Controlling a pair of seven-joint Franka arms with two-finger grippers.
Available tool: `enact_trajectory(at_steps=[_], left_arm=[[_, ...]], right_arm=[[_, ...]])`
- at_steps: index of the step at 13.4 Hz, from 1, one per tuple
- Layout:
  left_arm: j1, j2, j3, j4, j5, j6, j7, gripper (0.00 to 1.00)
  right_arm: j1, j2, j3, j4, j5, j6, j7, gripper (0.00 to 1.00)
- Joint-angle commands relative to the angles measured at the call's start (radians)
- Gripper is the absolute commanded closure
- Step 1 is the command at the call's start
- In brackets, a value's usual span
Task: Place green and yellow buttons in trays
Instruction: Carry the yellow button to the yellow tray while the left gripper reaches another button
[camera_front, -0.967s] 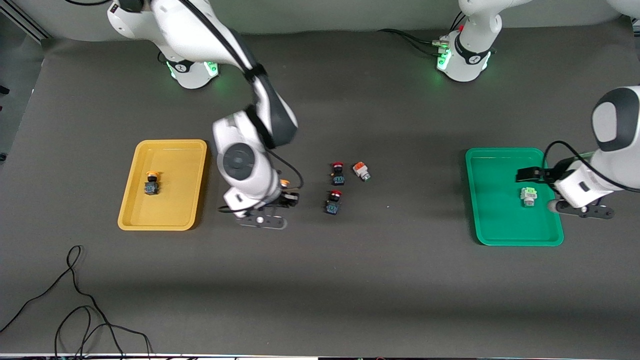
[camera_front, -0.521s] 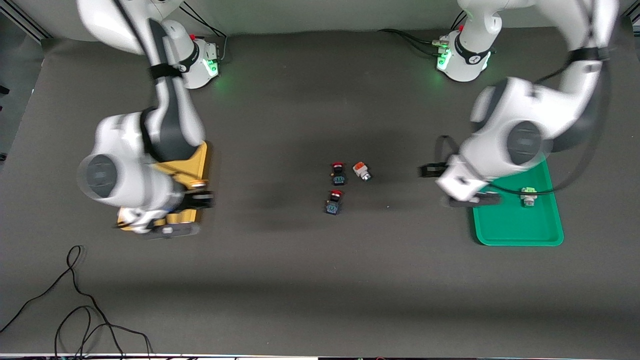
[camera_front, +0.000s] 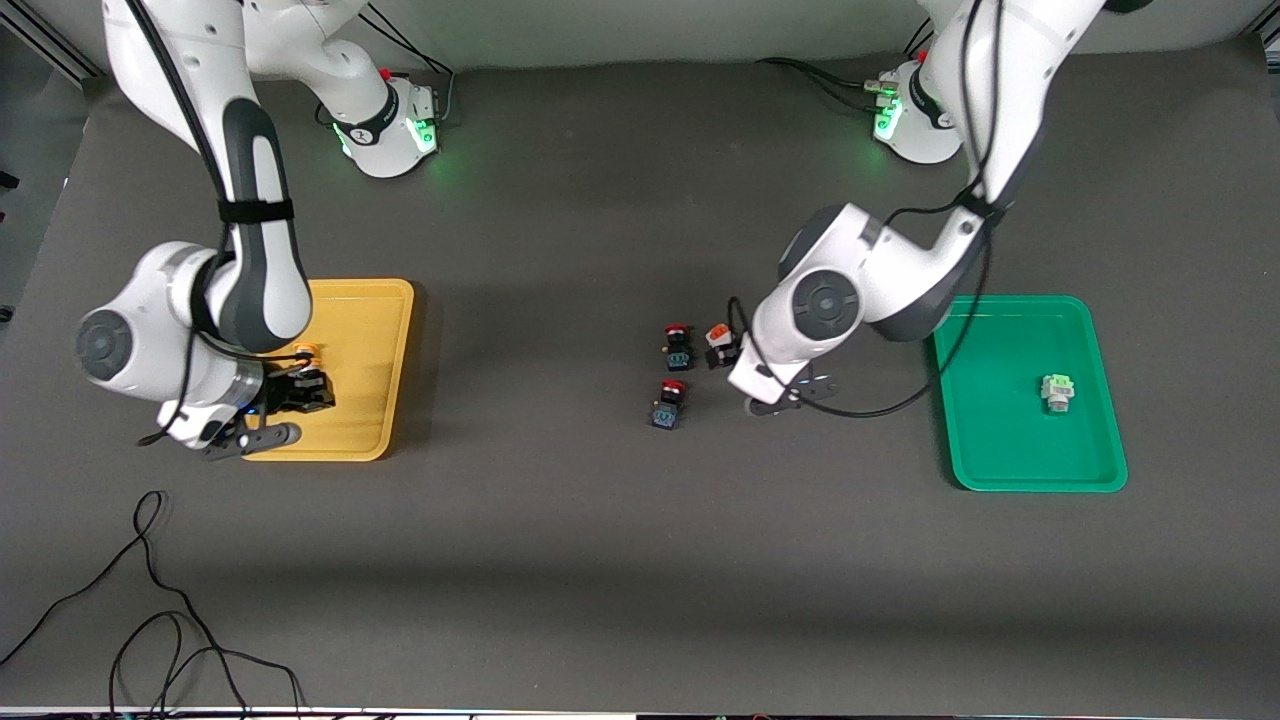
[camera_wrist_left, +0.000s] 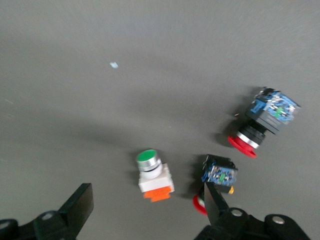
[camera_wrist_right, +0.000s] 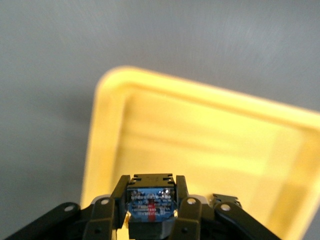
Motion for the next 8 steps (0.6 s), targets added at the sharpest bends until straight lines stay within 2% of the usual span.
enact_trajectory(at_steps=[1,2,3,4,5,8], left_arm=[[-0.053,0.034,0.018,-0.041,0.014,0.067,-0.146,0.01],[-0.061,0.033,0.019,-0.079,0.026,0.103,-0.174,0.01],[-0.059,0.026,0.018,-0.108,0.029,0.127,-0.196,0.01],[-0.062,0.022,0.018,-0.121,0.031,0.128,-0.217,0.01],[-0.074,0.022,0.018,-0.125,0.031,0.128,-0.245,0.01],[-0.101,0.031,0.021,-0.131,0.068,0.130,-0.301,0.03]], right_arm=[[0.019,0.090,0.002,-0.044,0.155,0.051,-0.156,0.76],[0.020,0.102,0.005,-0.044,0.161,0.051,-0.163,0.76],[0.023,0.108,0.010,-0.044,0.161,0.051,-0.154,0.71],[0.023,0.114,0.016,-0.043,0.161,0.048,-0.145,0.53],[0.023,0.114,0.018,-0.040,0.161,0.047,-0.132,0.03],[0.027,0.094,0.012,0.015,0.154,-0.060,-0.033,0.00]])
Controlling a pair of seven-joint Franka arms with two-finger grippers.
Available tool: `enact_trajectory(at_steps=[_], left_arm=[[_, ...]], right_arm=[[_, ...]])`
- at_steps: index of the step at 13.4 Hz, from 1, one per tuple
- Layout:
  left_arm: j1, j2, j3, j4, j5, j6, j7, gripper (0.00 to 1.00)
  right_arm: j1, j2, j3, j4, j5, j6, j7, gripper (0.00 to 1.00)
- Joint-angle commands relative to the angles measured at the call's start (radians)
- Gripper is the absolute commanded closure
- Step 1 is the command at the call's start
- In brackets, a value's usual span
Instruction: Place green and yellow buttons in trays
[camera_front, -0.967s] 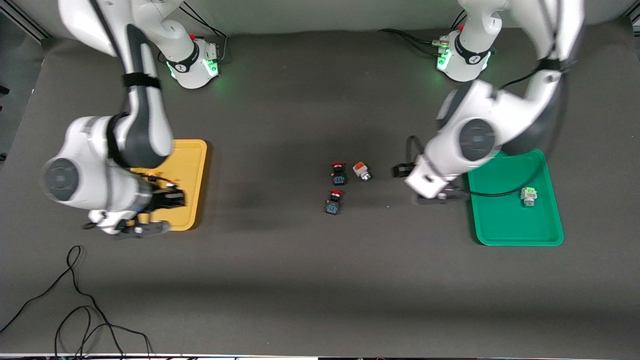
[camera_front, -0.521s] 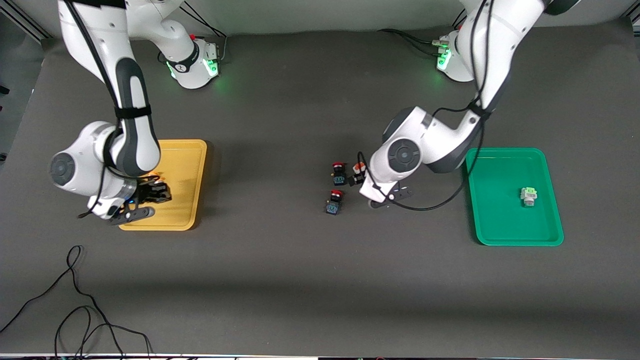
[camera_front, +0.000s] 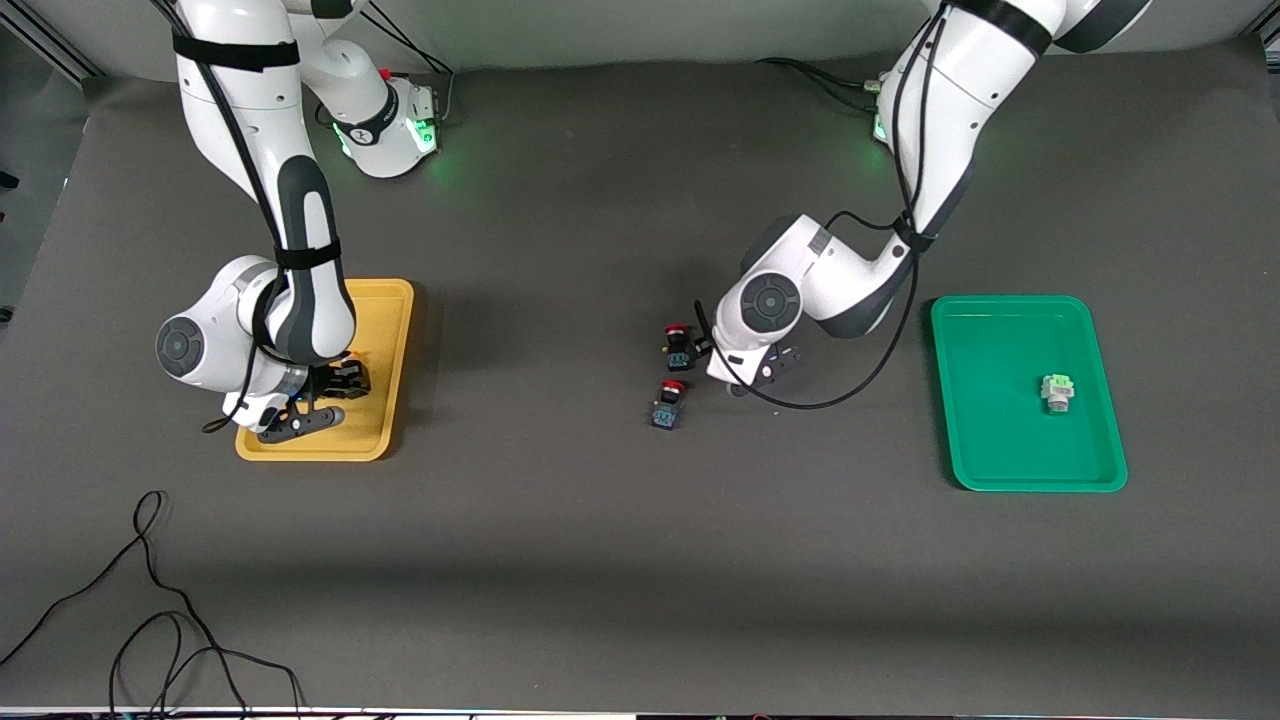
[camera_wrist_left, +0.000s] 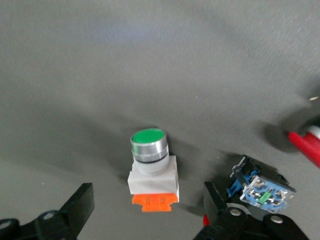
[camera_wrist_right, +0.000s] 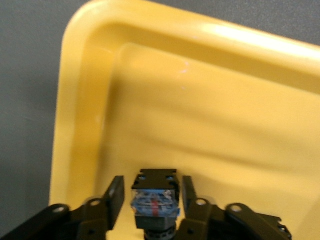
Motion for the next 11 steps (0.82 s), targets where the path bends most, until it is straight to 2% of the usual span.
enact_trajectory(at_steps=[1,4,5,6,7,11], left_arm=[[-0.029,-0.027,0.019,-0.029,0.038,0.019,-0.060,0.04],[-0.030,-0.017,0.019,-0.029,0.067,0.028,-0.060,0.04],[-0.030,-0.012,0.019,-0.029,0.067,0.028,-0.060,0.16],[-0.030,-0.012,0.019,-0.029,0.071,0.028,-0.057,0.70],[-0.033,-0.013,0.019,-0.029,0.097,0.025,-0.060,1.00],[-0.029,-0.017,0.019,-0.027,0.111,0.024,-0.061,1.00]], right_arm=[[0.008,-0.023,-0.018,0.081,0.004,-0.123,0.088,0.00],[0.010,-0.052,-0.052,0.182,-0.088,-0.248,0.150,0.00],[0.011,-0.065,-0.064,0.223,-0.126,-0.297,0.176,0.00],[0.016,-0.081,-0.072,0.266,-0.161,-0.356,0.214,0.00],[0.017,-0.099,-0.076,0.311,-0.197,-0.420,0.260,0.00],[0.042,-0.212,-0.075,0.449,-0.367,-0.606,0.436,0.00]])
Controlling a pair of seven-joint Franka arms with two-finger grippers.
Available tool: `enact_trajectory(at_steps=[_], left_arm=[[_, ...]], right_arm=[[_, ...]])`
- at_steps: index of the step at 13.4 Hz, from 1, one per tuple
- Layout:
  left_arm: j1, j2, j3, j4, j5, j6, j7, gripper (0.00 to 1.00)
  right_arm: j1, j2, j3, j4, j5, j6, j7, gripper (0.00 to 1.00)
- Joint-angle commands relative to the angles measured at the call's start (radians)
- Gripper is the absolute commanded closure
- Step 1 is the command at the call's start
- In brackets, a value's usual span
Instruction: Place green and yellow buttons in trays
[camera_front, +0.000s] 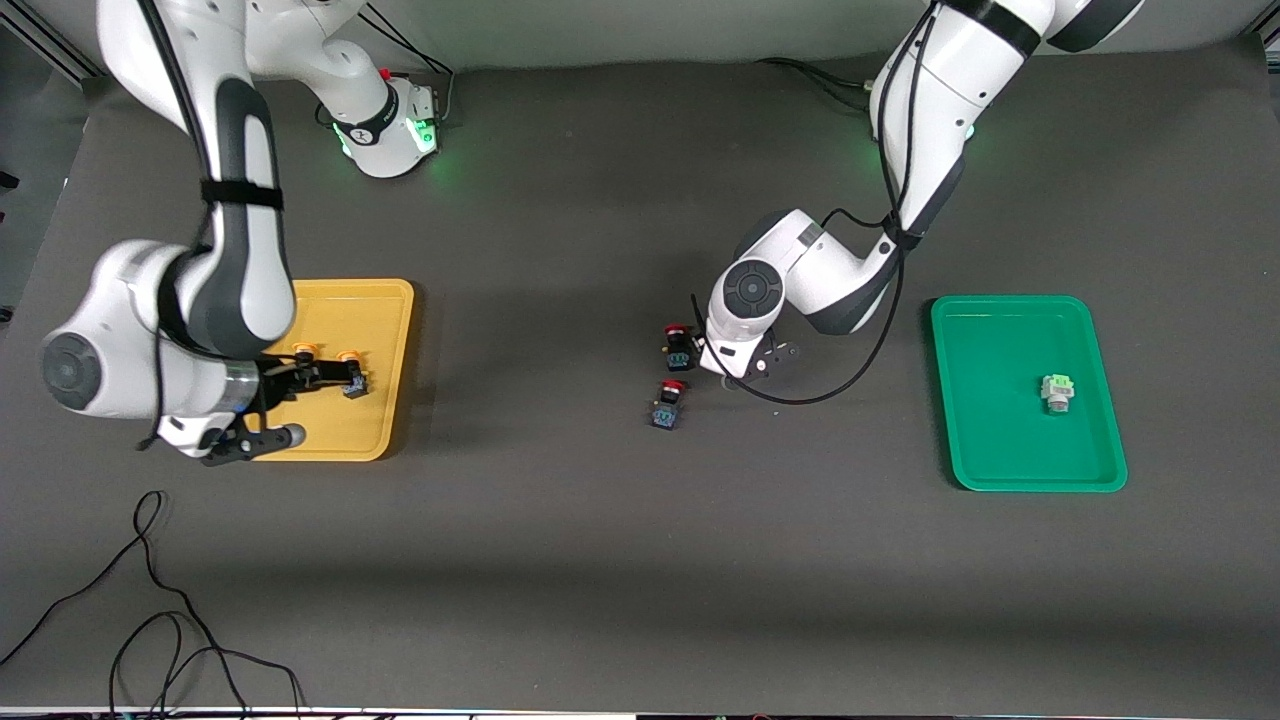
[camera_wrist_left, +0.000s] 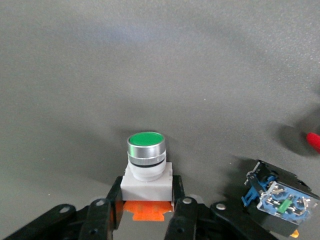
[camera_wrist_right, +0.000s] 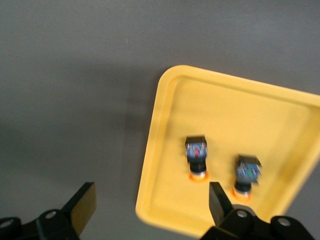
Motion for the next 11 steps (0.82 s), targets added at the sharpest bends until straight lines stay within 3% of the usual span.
enact_trajectory(at_steps=[1,3,6,8,9,11], left_arm=[[-0.014,-0.019,0.013,-0.011,0.021,0.006,-0.027,1.00],[0.001,-0.074,0.013,-0.002,0.021,-0.054,-0.019,1.00],[0.045,-0.201,0.007,0.109,0.018,-0.395,0.078,1.00],[0.067,-0.236,0.013,0.206,0.018,-0.578,0.189,1.00],[0.105,-0.252,0.012,0.248,0.020,-0.649,0.256,1.00],[0.194,-0.301,0.010,0.288,0.020,-0.724,0.447,1.00]], right_arm=[[0.050,-0.106,-0.005,0.051,-0.124,-0.091,0.135,0.00],[0.076,-0.192,-0.003,0.051,-0.208,-0.108,0.201,0.00],[0.072,-0.236,-0.003,0.082,-0.241,-0.131,0.214,0.00],[0.061,-0.263,0.001,0.102,-0.261,-0.145,0.218,0.00],[0.042,-0.288,0.018,0.104,-0.291,-0.145,0.238,0.00],[-0.052,-0.340,0.131,0.097,-0.334,-0.150,0.296,0.00]])
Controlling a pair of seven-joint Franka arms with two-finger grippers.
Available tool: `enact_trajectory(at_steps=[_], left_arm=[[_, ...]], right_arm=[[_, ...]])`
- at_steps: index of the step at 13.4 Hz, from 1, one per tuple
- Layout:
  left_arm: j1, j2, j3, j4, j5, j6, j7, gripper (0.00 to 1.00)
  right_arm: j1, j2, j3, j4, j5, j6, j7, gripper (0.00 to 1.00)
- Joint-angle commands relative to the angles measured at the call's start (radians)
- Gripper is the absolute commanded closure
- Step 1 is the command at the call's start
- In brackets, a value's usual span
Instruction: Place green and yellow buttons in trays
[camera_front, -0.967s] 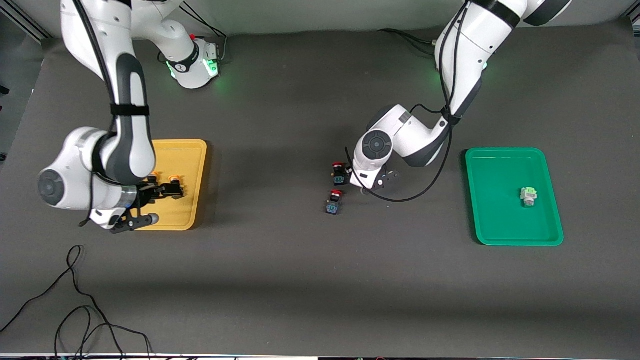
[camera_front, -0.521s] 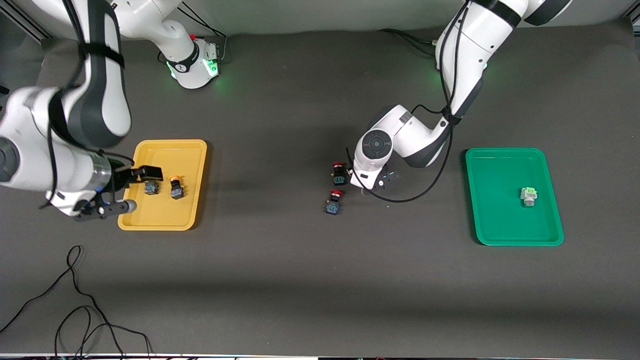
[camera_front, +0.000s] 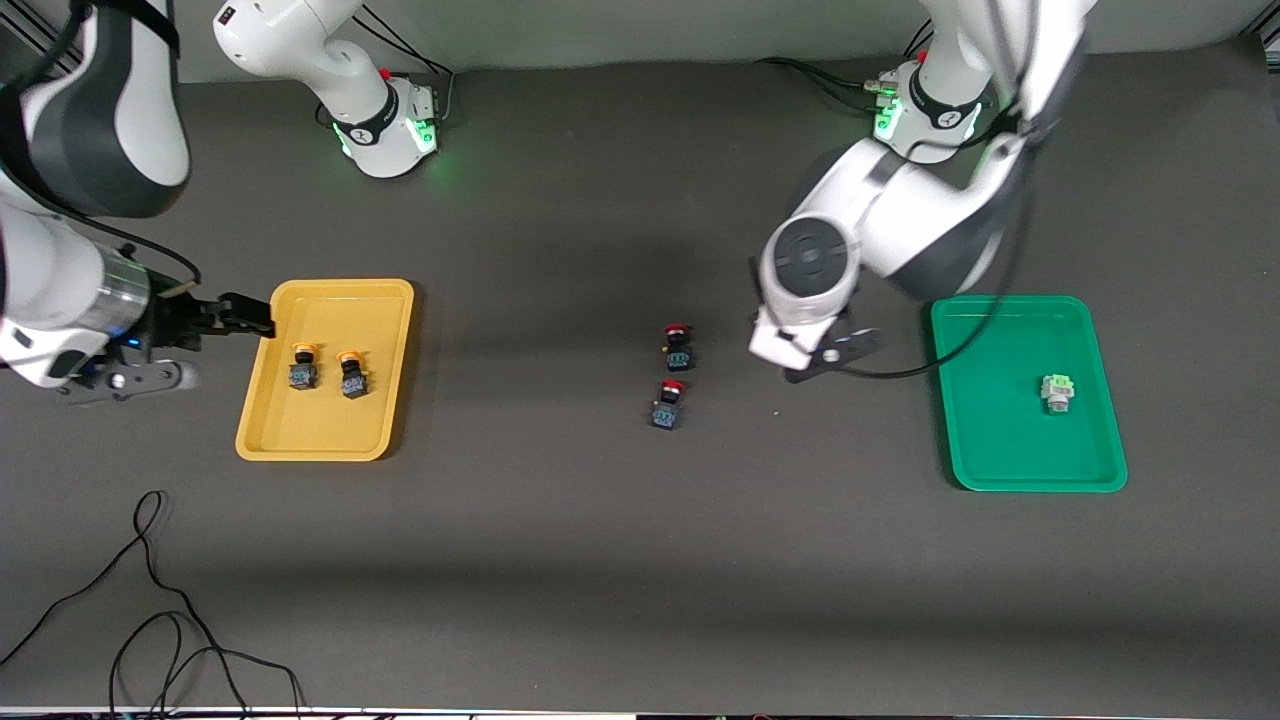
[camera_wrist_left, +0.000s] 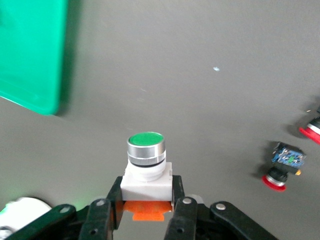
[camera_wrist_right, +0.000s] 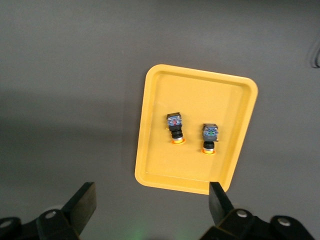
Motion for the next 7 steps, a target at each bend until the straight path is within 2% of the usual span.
enact_trajectory(at_steps=[1,4,7], left_arm=[[0.124,-0.050,-0.002,0.047,0.001,-0.091,0.253,1.00],[0.256,-0.086,0.000,0.052,-0.003,-0.124,0.480,1.00],[0.383,-0.089,0.001,0.015,0.001,-0.112,0.684,1.00]], right_arm=[[-0.162,-0.084,0.189,-0.002,-0.065,-0.030,0.075,0.00],[-0.403,-0.116,0.410,-0.002,-0.089,-0.031,0.075,0.00],[-0.643,-0.144,0.623,-0.003,-0.111,-0.031,0.075,0.00]])
